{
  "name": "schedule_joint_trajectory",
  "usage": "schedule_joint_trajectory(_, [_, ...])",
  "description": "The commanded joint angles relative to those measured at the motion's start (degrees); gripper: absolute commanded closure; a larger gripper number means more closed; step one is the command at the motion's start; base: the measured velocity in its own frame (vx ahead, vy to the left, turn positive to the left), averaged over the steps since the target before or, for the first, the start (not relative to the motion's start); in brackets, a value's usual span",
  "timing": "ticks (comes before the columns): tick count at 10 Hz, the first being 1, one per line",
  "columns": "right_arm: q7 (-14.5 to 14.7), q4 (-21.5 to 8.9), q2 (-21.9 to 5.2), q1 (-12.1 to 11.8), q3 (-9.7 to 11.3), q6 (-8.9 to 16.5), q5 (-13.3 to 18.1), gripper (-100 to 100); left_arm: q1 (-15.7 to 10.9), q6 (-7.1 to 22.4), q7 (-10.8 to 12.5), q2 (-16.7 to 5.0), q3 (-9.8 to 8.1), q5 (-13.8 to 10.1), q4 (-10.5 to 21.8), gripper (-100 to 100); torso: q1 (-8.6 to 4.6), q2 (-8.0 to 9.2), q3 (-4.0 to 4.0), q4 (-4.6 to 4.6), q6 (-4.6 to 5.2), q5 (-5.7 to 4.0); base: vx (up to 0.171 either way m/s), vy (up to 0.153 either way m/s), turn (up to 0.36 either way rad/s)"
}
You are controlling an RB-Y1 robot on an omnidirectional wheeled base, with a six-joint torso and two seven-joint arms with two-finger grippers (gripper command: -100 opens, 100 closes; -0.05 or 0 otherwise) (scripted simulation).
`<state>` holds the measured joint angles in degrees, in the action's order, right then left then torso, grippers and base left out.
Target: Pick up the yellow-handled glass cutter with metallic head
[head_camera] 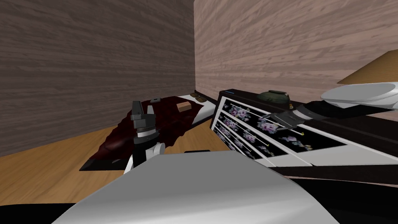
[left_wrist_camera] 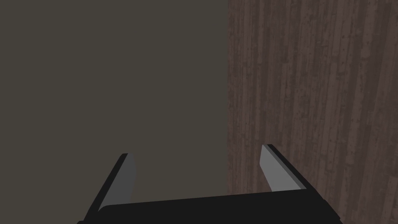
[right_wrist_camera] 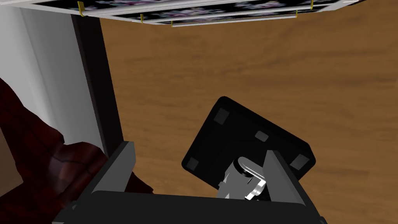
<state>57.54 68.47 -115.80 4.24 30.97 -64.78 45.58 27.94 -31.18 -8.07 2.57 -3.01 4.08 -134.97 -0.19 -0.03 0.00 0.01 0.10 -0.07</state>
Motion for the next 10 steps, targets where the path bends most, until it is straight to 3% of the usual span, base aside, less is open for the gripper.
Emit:
schedule_joint_trajectory(1, [2.3, -2.6, -2.9, 1.0, 1.1, -0.8, 0.1, -100, 0.0, 0.0, 0.0, 0.0, 0.00, 0.0, 0.0, 0, 0.00, 0.00, 0.00, 0.00, 0.00, 0.00, 0.032, -0.033, 0.063])
schedule_joint_trajectory(2, [2.3, -2.6, -3.2, 1.0, 1.1, -0.8, 0.1, -100, 0.0, 0.0, 0.0, 0.0, 0.00, 0.0, 0.0, 0, -0.01, -0.01, 0.00, 0.00, -0.02, 0.02, 0.025, -0.035, 0.034])
schedule_joint_trajectory(4, [6.2, -6.7, -6.7, 2.4, 2.3, -3.1, 0.5, -100, 0.0, 0.0, 0.0, 0.0, 0.00, 0.0, 0.0, 0, -0.09, -0.03, -0.02, 0.00, -0.01, -0.01, 0.057, -0.065, 0.086])
schedule_joint_trajectory(6, [7.9, -9.7, -7.9, 3.0, 2.9, -4.1, 0.6, -100, 0.0, 0.0, 0.0, 0.0, 0.00, 0.0, 0.0, 0, -0.21, -0.12, -0.08, -0.04, -0.01, -0.07, 0.048, -0.092, 0.052])
schedule_joint_trajectory(8, [7.9, -9.7, -7.9, 3.0, 2.9, -4.1, 0.6, -100, 0.0, 0.0, 0.0, 0.0, -0.01, 0.0, 0.0, 0, -0.28, -0.09, -0.06, -0.03, 0.00, -0.10, 0.033, -0.066, 0.018])
schedule_joint_trajectory(10, [11.0, -13.5, -9.5, 3.8, 4.0, -5.7, 0.6, -100, 0.0, 0.0, 0.0, 0.0, 0.00, 0.0, 0.0, 0, -0.22, -0.08, -0.05, -0.02, -0.01, -0.07, 0.072, -0.129, 0.069])
